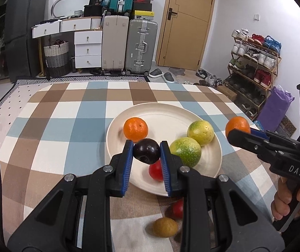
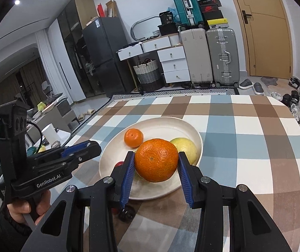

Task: Organize fruits
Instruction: 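Lower the orange and dark plum onto the white plate and open both tools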

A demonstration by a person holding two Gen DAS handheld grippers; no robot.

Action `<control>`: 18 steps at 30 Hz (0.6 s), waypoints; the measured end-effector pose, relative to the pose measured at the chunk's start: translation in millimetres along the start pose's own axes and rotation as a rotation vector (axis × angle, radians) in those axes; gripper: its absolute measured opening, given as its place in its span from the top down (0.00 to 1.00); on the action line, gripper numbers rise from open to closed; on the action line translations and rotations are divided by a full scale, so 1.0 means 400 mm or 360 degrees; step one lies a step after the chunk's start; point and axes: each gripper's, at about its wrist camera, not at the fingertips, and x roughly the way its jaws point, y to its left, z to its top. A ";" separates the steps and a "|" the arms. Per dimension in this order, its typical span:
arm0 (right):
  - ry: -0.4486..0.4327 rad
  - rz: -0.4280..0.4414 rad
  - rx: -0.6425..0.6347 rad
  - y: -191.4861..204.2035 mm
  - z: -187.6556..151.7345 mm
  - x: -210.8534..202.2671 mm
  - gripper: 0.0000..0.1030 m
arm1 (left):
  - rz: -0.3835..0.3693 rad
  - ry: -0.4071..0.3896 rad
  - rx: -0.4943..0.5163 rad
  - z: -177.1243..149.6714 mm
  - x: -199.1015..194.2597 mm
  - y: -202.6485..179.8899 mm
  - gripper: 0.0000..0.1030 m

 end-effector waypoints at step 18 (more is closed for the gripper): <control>0.0072 -0.0047 -0.0047 0.034 0.057 0.118 0.60 | 0.0017 0.0031 -0.0022 0.002 0.072 0.036 0.78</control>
